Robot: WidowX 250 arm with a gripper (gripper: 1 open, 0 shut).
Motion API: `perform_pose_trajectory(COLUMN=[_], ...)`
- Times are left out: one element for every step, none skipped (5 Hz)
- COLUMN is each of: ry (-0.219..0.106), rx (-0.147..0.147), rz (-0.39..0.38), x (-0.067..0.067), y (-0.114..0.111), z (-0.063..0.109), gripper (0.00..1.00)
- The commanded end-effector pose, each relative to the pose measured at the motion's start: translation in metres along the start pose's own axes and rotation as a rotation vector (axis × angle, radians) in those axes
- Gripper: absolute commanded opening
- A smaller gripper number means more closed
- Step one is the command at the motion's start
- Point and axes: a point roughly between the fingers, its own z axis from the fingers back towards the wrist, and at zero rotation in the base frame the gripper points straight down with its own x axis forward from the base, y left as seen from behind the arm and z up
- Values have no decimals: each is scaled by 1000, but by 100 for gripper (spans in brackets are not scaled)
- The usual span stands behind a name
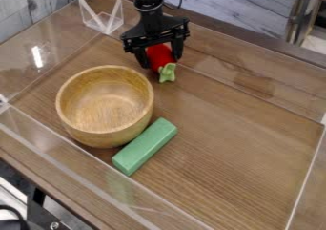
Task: Move the red fruit to the left
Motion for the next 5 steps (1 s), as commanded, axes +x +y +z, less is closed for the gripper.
perform_pose_trajectory(ry=[-34, -37, -42, -38, -42], rx=[-31, -30, -32, -45, -41], rz=[-3, 25, 55, 39, 52], x=[2, 6, 11, 4, 6], y=[-6, -3, 2, -5, -8], z=[19, 26, 34, 42, 37], gripper=[100, 100, 100, 100, 0])
